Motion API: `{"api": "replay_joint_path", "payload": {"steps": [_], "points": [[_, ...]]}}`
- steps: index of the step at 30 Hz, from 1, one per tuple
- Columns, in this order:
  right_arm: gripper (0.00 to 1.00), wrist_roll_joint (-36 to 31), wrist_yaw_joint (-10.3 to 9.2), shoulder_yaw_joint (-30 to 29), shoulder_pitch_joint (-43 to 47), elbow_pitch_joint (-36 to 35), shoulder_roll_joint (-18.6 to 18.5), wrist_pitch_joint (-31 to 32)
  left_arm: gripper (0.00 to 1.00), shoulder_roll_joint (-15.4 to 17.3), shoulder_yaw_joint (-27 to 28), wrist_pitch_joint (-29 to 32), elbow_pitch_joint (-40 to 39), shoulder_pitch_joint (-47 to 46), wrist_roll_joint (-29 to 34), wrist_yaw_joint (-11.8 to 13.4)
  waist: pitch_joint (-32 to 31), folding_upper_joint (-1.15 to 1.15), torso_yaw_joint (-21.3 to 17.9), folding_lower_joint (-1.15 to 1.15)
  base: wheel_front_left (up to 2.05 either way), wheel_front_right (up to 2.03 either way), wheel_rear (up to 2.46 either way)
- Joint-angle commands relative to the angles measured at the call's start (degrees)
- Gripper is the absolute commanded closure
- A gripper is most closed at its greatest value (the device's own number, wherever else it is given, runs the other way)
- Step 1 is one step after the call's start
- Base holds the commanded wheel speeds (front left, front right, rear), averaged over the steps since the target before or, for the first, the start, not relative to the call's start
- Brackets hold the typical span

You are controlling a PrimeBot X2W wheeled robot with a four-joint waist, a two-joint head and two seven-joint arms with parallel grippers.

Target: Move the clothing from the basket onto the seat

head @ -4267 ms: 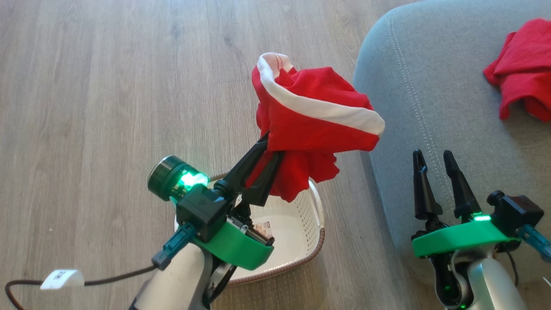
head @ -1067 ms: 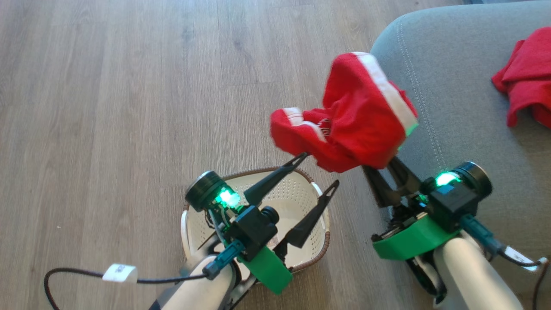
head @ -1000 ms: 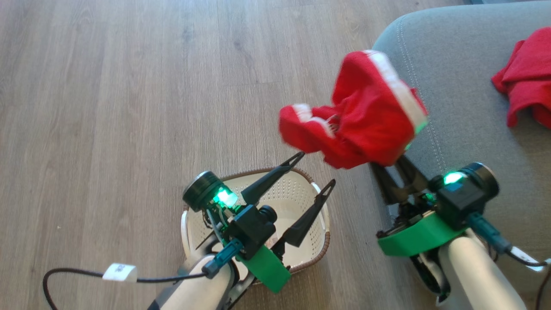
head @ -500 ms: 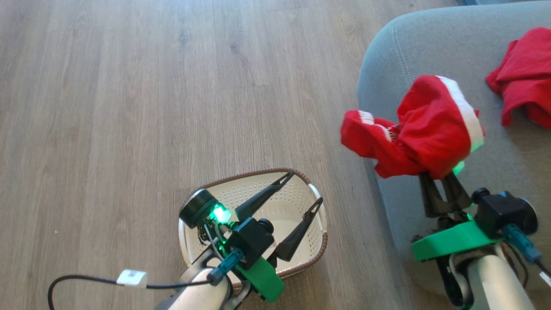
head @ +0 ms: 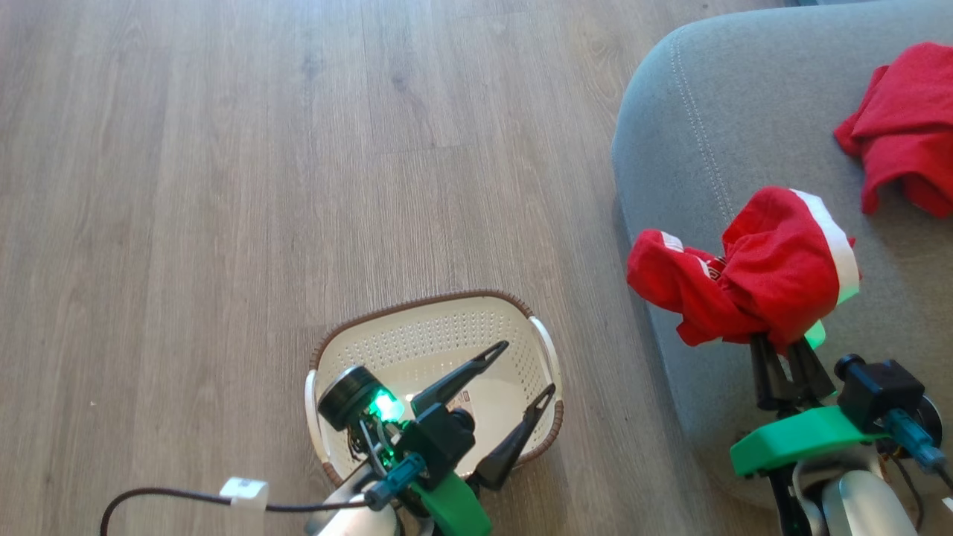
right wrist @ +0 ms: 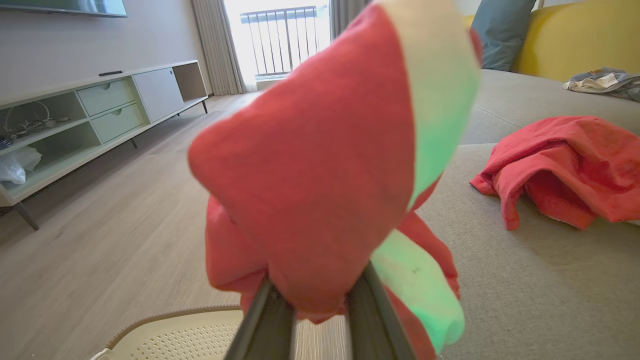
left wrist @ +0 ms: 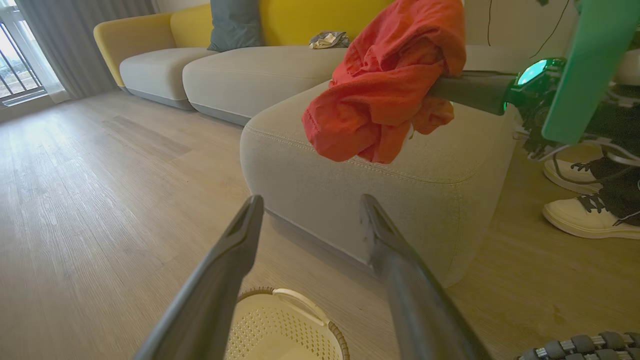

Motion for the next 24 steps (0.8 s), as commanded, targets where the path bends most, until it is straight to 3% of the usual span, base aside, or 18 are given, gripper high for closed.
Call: {"api": "replay_joint_path", "payload": {"steps": [1,24], "points": [[1.00,0.4,-0.01,1.4,-1.5,-1.4,0.1,-0.4,0.00,-0.2,1.3,-0.3,-1.5,-1.1,-0.1,-0.1,0.1,0.00,0.0,0.00,0.00,0.00,0.00],[1.00,0.9,-0.01,2.9,-2.7,0.3,-0.1,-0.4,0.00,-0.4,2.3,-0.3,-1.0,-1.3,0.2,-0.5,1.3,0.00,-0.6,0.00,0.00,0.00,0.00]]}}
